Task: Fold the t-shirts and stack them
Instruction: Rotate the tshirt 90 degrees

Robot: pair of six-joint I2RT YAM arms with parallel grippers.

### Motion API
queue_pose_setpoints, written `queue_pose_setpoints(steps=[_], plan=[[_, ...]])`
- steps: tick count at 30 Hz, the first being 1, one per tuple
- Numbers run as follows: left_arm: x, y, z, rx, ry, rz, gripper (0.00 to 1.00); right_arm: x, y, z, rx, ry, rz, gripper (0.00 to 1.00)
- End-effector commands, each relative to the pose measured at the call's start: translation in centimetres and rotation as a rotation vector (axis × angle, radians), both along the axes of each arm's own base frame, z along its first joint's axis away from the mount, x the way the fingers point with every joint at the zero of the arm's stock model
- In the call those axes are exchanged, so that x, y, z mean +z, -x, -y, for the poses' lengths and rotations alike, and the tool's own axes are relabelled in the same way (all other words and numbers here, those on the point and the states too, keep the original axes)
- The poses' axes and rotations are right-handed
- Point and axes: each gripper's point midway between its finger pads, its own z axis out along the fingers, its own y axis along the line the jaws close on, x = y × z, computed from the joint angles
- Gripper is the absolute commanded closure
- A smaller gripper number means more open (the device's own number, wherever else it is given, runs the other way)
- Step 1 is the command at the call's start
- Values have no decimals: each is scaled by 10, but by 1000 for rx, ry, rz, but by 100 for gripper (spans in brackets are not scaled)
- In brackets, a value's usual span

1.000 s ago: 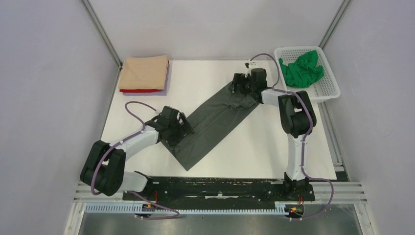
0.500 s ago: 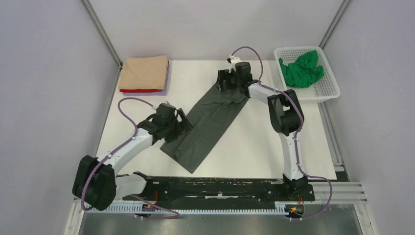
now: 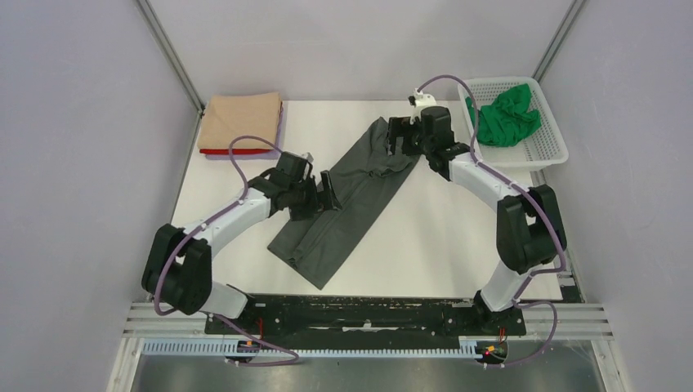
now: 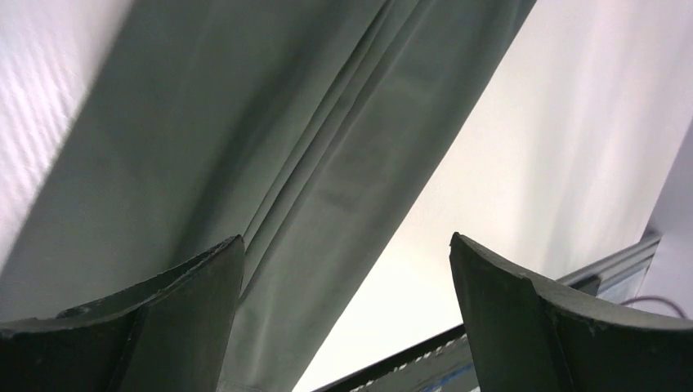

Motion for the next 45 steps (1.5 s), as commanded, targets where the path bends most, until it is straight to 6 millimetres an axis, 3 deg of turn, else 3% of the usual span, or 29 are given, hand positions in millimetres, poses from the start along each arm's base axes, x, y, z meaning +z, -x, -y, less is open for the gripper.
queue_pose_setpoints(steps=[1,6,12,19,23,25,28,30,32,36,38,41,45], plan=[[-31,28,16,-150,33,-102,0,-54,2,-1,-27,9,-145,2],[-49,32,27,-180,55,-151,0,-84,-32,-11,-38,2,-188,2],[-70,45,37,-183,71,-212,0,-125,-57,-17,-46,-7,-249,2],[-82,50,58,-180,91,-270,0,-148,-84,-28,-9,-24,-250,2],[-83,48,80,-188,132,-274,0,-154,-122,-37,9,-50,-195,2],[-75,40,99,-194,196,-250,0,-153,-145,-46,18,-62,-146,2],[-63,28,124,-222,244,-213,0,-133,-177,-56,27,-101,-22,2],[-53,21,136,-248,258,-183,0,-112,-192,-58,14,-119,56,2],[-38,18,141,-275,261,-152,0,-70,-199,-60,27,-132,124,2],[-19,21,120,-275,163,-73,0,18,-170,-51,65,-116,239,2],[-8,26,98,-261,86,-36,0,45,-144,-41,52,-109,258,2],[1,38,64,-235,-33,-7,0,45,-97,-22,1,-126,179,2],[-2,62,9,-144,-168,-40,0,-13,-1,-10,7,-96,-32,2]])
